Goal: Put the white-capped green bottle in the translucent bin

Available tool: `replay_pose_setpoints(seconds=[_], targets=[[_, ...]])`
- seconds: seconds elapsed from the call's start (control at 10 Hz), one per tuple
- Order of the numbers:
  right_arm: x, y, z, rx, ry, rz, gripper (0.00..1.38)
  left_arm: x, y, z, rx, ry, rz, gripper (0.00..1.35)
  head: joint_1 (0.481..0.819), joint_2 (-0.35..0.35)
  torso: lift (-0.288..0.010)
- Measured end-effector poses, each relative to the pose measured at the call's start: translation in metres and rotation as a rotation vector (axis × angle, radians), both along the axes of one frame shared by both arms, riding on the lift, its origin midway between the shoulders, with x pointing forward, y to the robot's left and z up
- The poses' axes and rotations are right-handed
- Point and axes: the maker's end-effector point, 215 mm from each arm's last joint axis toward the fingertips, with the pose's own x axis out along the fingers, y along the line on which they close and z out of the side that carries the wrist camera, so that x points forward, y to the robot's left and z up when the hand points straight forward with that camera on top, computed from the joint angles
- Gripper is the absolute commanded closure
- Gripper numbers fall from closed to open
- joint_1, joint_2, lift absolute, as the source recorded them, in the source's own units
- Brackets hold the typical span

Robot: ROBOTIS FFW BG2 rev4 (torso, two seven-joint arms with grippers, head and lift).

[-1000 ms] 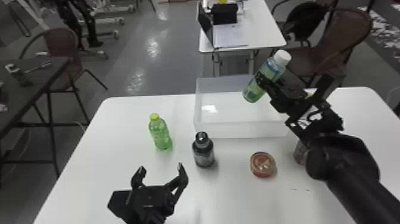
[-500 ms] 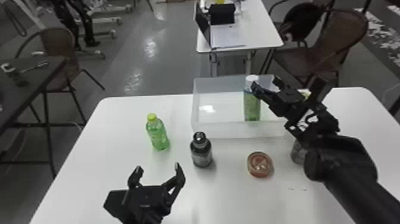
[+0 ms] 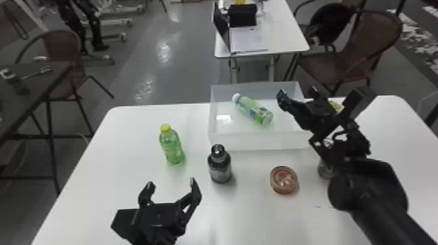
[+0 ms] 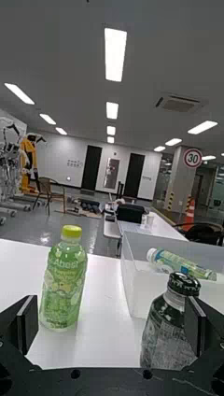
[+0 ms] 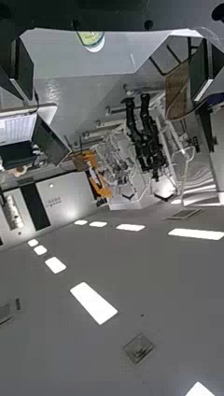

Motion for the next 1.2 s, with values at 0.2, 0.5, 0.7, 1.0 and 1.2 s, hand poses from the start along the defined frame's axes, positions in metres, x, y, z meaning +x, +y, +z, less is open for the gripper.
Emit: replay_pose_setpoints(seconds=[0.2,0.5,0.7,1.0,1.2], targets=[[-0.043,-0.033,0.022,-0.068,-0.081,-0.136,0.06,0.000,0.001,0.004,0.003,-0.012,0.006,0.13,0.695,0.111,-0.078],[-0.125,-0.081,0.018,-0.227,-0.081,-0.275,0.09,0.003,-0.003,0.010,0.006,-0.026,0.003,0.13,0.695,0.064,-0.078],[-0.176,-0.107,-0.014,-0.356,-0.019,-0.321,0.09,0.004,-0.004,0.011,0.008,-0.029,0.002,0.13,0.695,0.032,-0.078],[-0.230,-0.120,-0.071,-0.402,0.123,-0.314,0.11,0.001,-0.004,0.009,0.014,-0.026,0.002,0.13,0.695,0.009,-0.078],[-0.237,-0.120,-0.087,-0.401,0.168,-0.311,0.13,0.001,-0.004,0.009,0.020,-0.026,0.000,0.13,0.695,0.010,-0.078]])
